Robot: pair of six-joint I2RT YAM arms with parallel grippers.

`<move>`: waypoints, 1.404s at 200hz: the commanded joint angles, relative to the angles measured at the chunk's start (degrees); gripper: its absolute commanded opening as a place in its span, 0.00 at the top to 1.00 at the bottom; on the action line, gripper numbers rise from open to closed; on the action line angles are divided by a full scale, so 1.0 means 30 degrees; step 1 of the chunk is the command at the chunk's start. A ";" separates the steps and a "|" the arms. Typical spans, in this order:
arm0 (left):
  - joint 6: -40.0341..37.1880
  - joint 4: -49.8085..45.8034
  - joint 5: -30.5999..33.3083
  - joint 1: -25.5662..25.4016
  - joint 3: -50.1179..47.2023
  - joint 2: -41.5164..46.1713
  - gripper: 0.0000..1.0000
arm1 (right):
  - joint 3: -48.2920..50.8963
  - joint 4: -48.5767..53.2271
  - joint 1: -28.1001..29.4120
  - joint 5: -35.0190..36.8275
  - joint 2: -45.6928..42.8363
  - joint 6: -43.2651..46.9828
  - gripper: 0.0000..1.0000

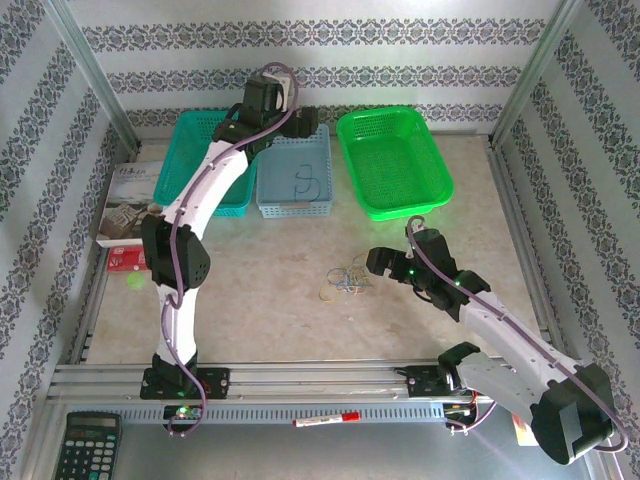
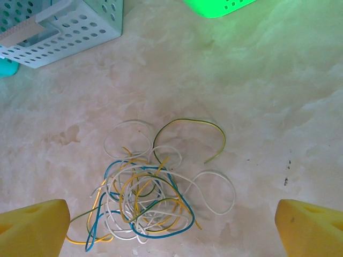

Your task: Untangle the cables

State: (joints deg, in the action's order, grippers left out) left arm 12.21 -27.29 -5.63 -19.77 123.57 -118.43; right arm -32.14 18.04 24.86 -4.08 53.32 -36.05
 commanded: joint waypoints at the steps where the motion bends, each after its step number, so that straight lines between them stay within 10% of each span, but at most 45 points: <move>1: 0.1271 -0.0427 -0.1681 0.0128 -0.1556 0.2456 0.00 | -0.0395 0.0041 -0.0105 -0.0377 0.0032 0.0170 0.02; 124: 0.8272 0.5226 -0.4135 -0.0852 -2.1261 1.6150 0.00 | 0.0539 -0.3710 0.2900 -0.2986 0.4386 -0.2393 0.26; 168: 0.8815 0.5323 -0.4078 -0.0888 -2.2718 1.7139 0.00 | -0.2028 -0.5016 0.5069 -0.3735 0.7817 -0.2208 0.30; 281: 0.9679 0.6390 -0.3214 -0.0885 -2.4437 1.8505 0.00 | -0.6006 0.5165 0.6127 0.1823 0.5436 0.2784 0.33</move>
State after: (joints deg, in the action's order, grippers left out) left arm 40.62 -10.52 -17.45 -21.80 51.18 -65.76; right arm -48.18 24.99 42.57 -4.23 68.79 -32.91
